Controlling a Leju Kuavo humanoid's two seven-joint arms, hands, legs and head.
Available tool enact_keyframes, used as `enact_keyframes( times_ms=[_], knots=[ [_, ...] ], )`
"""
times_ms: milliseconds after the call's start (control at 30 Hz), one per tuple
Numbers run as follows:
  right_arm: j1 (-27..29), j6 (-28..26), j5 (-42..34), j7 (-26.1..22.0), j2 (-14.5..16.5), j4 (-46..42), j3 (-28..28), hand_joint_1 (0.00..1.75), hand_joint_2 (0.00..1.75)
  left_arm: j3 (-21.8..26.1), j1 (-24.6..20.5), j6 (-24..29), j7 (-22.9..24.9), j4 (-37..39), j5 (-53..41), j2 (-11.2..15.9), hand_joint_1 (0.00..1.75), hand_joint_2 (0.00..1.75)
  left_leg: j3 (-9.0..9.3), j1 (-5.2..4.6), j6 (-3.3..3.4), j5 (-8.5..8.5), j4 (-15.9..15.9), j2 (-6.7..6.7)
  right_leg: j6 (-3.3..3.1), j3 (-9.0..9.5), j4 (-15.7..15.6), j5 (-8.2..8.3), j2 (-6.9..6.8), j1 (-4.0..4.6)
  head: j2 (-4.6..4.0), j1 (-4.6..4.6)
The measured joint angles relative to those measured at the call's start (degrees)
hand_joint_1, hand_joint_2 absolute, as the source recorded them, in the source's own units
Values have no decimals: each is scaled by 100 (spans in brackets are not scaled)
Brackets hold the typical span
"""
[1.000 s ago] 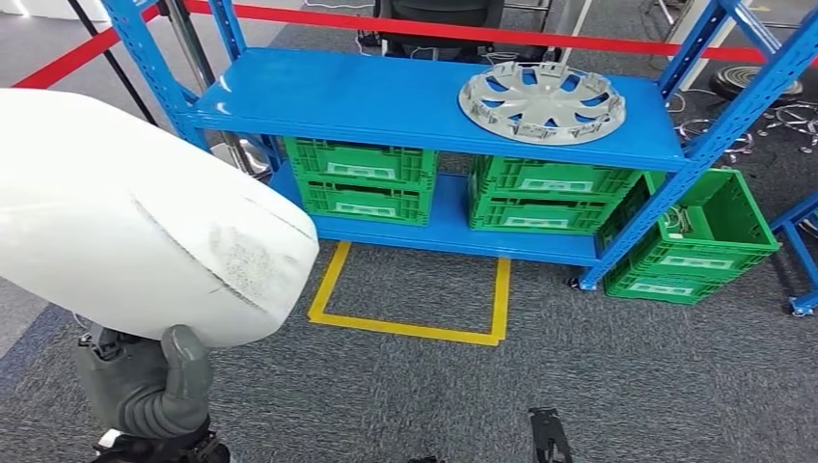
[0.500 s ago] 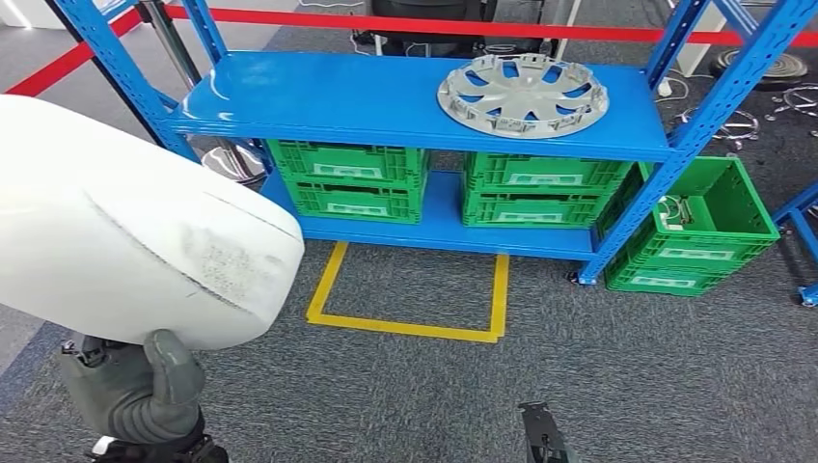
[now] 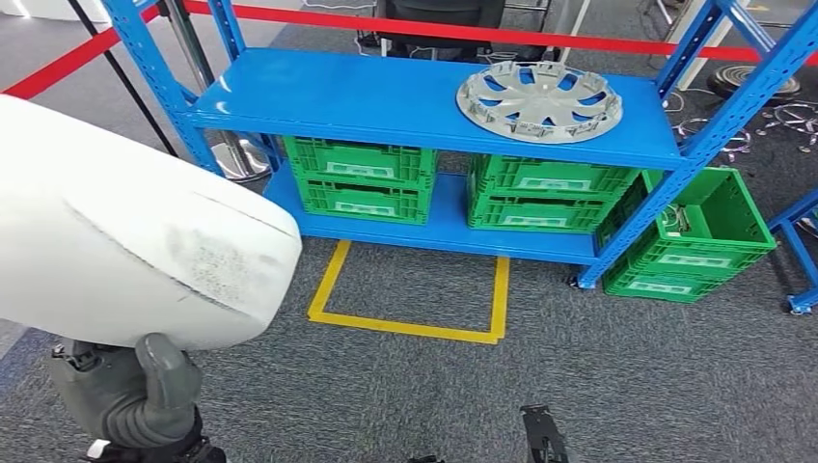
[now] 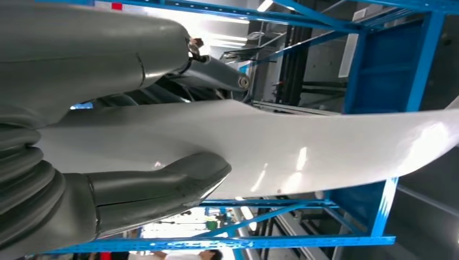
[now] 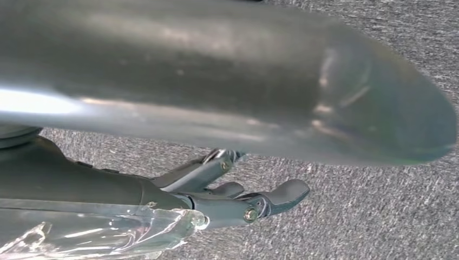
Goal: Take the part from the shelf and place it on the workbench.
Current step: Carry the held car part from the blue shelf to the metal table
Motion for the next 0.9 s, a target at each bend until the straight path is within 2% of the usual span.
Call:
enact_keyframes(
  times_ms=[67,100,133,233,300,333,400,433,467,500,533,600,633,667,733,800,833,900],
  knots=[
    [-8,-11,-5,-31,2,-1,-3,0,0,5,10,-46,0,-5,86,0,175,175,11,-7,-22,-9,8,-7,-15,405,-791,351,-2,-1,0,1],
    [-16,-16,-8,-46,4,-1,-3,0,0,10,13,-63,0,-10,129,-1,175,175,9,-19,-45,-15,18,-9,-36,578,-1124,455,5,0,1,-3],
    [-20,-20,-11,-55,7,0,-4,0,0,17,16,-71,0,-16,159,-2,175,175,4,-30,-75,-15,23,-12,-61,682,-1328,498,11,4,1,-8],
    [-9,-38,-26,-74,10,1,-11,0,0,31,20,-68,0,-27,192,-2,175,175,-9,-28,-168,0,11,-14,-172,703,-1407,511,22,21,0,-17],
    [-12,-50,-37,-83,11,-1,-17,0,0,34,17,-52,0,-30,176,-3,175,175,-86,-20,-232,-137,179,-8,-242,702,-1424,533,17,5,0,-35],
    [-16,-51,-46,-79,11,-1,-19,0,0,35,16,-45,0,-31,163,-3,175,175,-209,-17,-261,-301,446,-5,-266,702,-1431,539,14,-6,0,-46],
    [-17,-41,-70,-46,11,0,-31,0,0,36,14,-44,0,-31,148,-4,175,175,-583,-13,-296,-685,1231,-3,-287,693,-1431,538,18,-6,0,-65],
    [-15,-30,-82,-21,11,1,-39,0,0,36,14,-50,0,-31,146,-4,175,175,-736,-12,-302,-788,1544,-3,-288,689,-1430,538,30,-5,0,-64],
    [-15,-16,-91,4,11,1,-50,0,0,36,13,-58,0,-31,146,-4,175,175,-800,-12,-301,-779,1669,-3,-287,686,-1430,539,53,-5,0,-64],
    [-17,-3,-97,22,11,1,-61,0,0,35,11,-67,0,-31,146,-4,175,175,-749,-12,-294,-660,1567,-5,-283,686,-1429,541,88,-7,0,-64],
    [-22,7,-101,36,11,1,-72,0,0,34,7,-76,0,-31,146,-4,175,175,-588,-10,-282,-463,1260,-22,-275,689,-1429,545,135,-9,0,-64],
    [-38,16,-105,53,10,-1,-93,0,0,33,-2,-93,0,-31,144,-4,175,175,-182,19,-256,-135,472,-194,-241,677,-1416,552,242,-3,0,-66],
    [-47,17,-105,59,10,-1,-99,0,0,32,-5,-100,0,-31,143,-5,175,175,-47,32,-241,-67,202,-277,-212,657,-1412,561,295,2,0,-63],
    [-50,19,-105,63,9,-2,-103,0,0,32,-8,-105,0,-31,142,-6,175,175,11,38,-219,-66,72,-337,-177,633,-1415,572,343,3,0,-64],
    [-37,21,-105,67,9,-1,-110,0,0,29,-13,-108,0,-31,141,-13,175,175,18,30,-151,-74,33,-276,-101,596,-1441,601,416,-11,0,-63],
    [-24,21,-104,68,9,1,-118,0,0,25,-22,-112,0,-32,140,-29,175,175,28,36,-74,-58,9,-171,-41,511,-1307,510,297,-7,0,-40],
    [-28,21,-102,69,9,0,-121,0,0,23,-24,-115,0,-32,141,-36,175,175,34,40,-42,-54,-3,-109,-20,394,-1070,374,196,-2,0,-25],
    [-42,20,-95,70,9,-1,-122,0,0,22,-25,-125,0,-31,141,-41,175,175,37,22,-3,-67,-1,8,9,41,-323,14,49,2,0,1]
  ],
)
